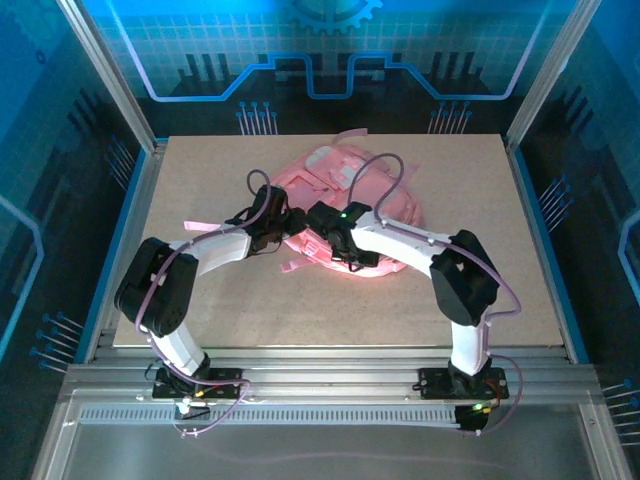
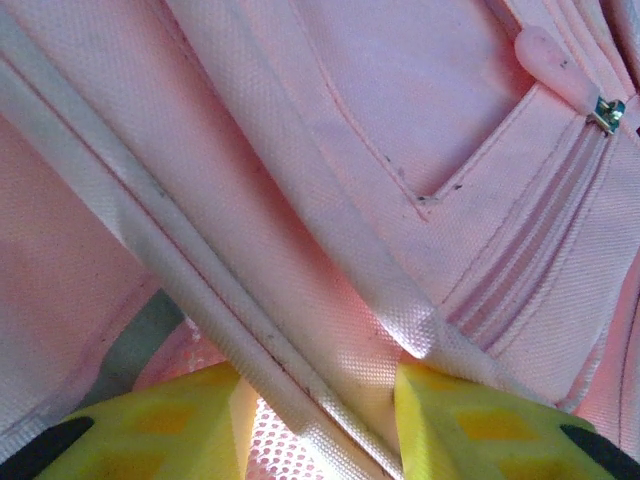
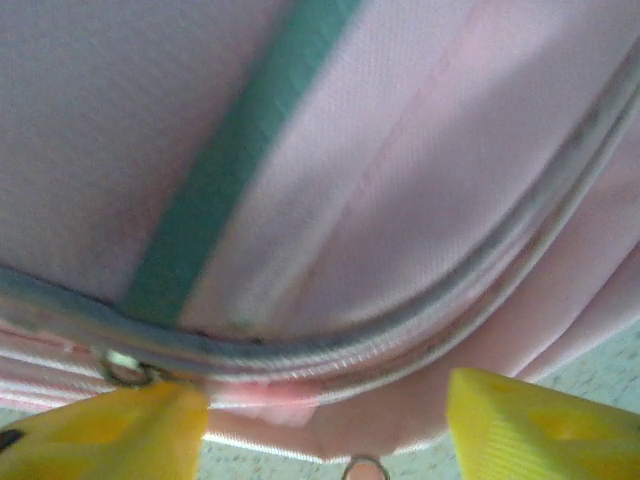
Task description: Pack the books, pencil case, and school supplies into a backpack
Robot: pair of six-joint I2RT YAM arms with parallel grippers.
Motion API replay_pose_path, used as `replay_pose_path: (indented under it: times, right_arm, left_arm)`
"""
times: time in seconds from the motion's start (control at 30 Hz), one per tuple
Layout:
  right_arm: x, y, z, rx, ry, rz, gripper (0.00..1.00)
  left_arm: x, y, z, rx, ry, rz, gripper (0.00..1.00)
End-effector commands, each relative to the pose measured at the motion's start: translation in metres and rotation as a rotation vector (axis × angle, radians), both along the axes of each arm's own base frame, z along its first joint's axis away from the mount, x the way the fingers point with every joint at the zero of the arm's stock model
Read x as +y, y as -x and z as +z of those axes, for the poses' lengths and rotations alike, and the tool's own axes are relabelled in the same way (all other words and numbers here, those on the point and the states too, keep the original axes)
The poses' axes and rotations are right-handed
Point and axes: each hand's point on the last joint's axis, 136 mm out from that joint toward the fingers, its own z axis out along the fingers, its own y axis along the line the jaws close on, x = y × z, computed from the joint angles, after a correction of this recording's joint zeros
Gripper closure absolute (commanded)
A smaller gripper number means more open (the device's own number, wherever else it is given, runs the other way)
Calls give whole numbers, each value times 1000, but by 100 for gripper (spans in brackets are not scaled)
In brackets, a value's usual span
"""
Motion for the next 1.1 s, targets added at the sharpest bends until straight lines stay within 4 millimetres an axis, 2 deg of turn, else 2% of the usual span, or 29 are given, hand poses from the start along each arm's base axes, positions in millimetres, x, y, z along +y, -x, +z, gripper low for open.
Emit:
replay_pose_path:
  times: [0.0,0.1,0.27,0.43,0.57,0.63,0.77,0.9,1.07]
  right_arm:
    - [12,-11,-4,-15,-125,36,50]
    - [12,-21,0,-47,-138,76,68]
    - [10,-38,7,-89,-86,201,79]
    - [20,-49,3,-96,-165,384,100]
    - [38,-47,-1,-75,-322,545,100]
    - [44,-44,5,-78,-385,615,100]
    - [44,-33,21,-94,-411,718,100]
    - [37,-24,30,-106,-438,762,100]
    - [31,-24,32,-120,-455,773,100]
  left_arm:
    - [1,-13,9,-35,-8,16,59]
    - [1,-13,11,-33,-7,12,59]
    - [1,-13,16,-34,-17,8,58]
    - [-3,-11,28,-33,0,-12,54]
    - [-12,-2,39,-22,76,-27,47]
    - [-21,6,44,-17,100,-42,42]
    - [-32,12,52,-17,119,-51,34]
    - [-37,7,54,-30,136,-13,28]
    - [-61,-6,59,-42,237,12,26]
